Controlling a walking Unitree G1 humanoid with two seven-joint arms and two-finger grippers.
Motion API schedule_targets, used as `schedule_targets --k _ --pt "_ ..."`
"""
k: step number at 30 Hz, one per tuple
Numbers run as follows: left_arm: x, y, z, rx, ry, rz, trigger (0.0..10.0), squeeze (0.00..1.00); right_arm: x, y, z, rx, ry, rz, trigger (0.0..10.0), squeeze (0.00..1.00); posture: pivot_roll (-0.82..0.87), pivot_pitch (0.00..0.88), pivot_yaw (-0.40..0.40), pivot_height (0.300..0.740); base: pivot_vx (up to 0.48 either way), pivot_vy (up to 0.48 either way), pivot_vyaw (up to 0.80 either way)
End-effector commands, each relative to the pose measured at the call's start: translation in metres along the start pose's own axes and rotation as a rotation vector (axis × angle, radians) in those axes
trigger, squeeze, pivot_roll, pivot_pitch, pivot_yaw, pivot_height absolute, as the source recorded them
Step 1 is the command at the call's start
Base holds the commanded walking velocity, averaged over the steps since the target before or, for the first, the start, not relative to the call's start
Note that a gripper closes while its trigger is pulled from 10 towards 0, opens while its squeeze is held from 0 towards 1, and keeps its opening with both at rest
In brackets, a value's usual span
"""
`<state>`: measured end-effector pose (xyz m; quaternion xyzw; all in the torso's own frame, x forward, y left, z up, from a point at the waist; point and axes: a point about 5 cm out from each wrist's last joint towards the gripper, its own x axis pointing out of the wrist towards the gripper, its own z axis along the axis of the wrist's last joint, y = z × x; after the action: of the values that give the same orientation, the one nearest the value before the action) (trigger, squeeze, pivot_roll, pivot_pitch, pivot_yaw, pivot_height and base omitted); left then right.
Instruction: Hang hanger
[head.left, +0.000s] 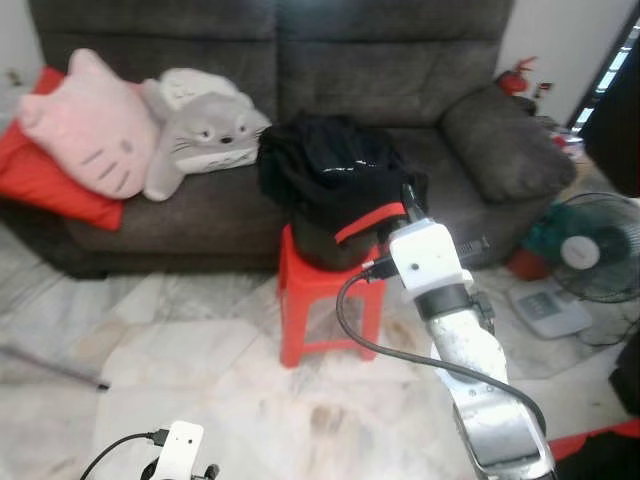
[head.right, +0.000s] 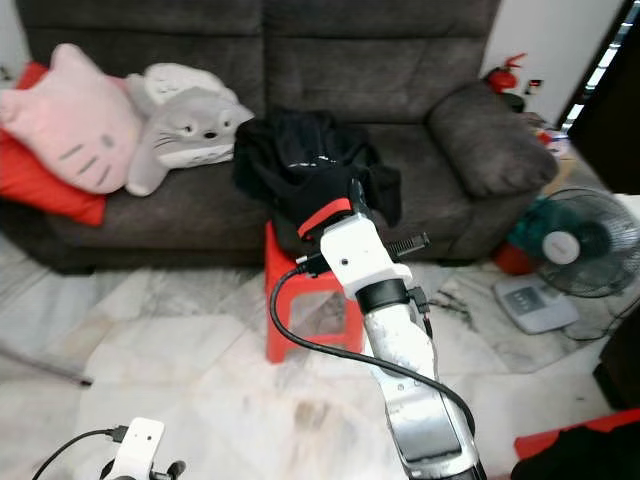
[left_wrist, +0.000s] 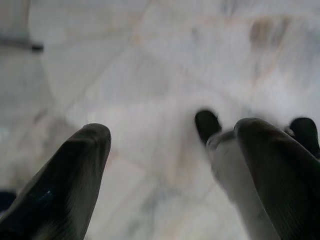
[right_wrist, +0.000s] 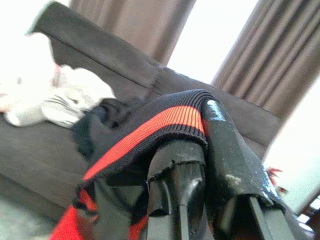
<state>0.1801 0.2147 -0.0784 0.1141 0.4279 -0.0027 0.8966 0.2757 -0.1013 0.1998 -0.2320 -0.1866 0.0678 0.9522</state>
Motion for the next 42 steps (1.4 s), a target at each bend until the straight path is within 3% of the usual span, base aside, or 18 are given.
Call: schedule_targets --k 1,27,34,37,39,40,42 --pt "-0.001 -0.003 -0.007 -0.011 0.024 -0.003 10.0 0.0 -0.002 -0.003 0.006 0.019 -0.033 -0.006 10.0 0.0 -0.12 0.069 -0.018 0.74 -0.3 0.0 0.0" --pt "-0.001 -0.002 -0.007 -0.005 0.031 -0.001 10.0 0.0 -0.002 0.009 0.017 0.086 -0.114 0.128 10.0 0.0 -0.12 0.071 -0.017 0.74 -0.299 0.0 0.0" --pt "-0.002 -0.002 -0.009 0.01 0.045 0.008 10.0 0.0 -0.002 0.008 0.013 0.071 -0.1 0.144 10.0 0.0 -0.12 0.07 -0.017 0.74 0.0 0.0 0.0" --pt "-0.002 -0.002 -0.009 0.012 0.047 0.009 10.0 0.0 -0.002 0.002 0.002 0.061 -0.045 0.117 10.0 0.0 -0.12 0.071 -0.016 0.74 0.0 0.0 0.0" --pt "-0.001 -0.002 -0.009 0.013 0.048 0.01 10.0 0.0 -0.002 -0.007 -0.017 0.067 0.067 0.053 10.0 0.0 -0.12 0.071 -0.016 0.74 0.0 0.0 0.0" --pt "-0.001 -0.002 -0.009 0.016 0.05 0.011 10.0 0.0 -0.005 -0.017 -0.042 0.09 0.213 -0.034 10.0 0.0 -0.12 0.071 -0.013 0.74 0.0 0.0 0.0" --pt "-0.001 -0.002 -0.009 0.017 0.05 0.01 10.0 0.0 -0.007 -0.02 -0.05 0.103 0.26 -0.063 10.0 0.0 -0.12 0.071 -0.013 0.74 0.0 0.0 0.0"
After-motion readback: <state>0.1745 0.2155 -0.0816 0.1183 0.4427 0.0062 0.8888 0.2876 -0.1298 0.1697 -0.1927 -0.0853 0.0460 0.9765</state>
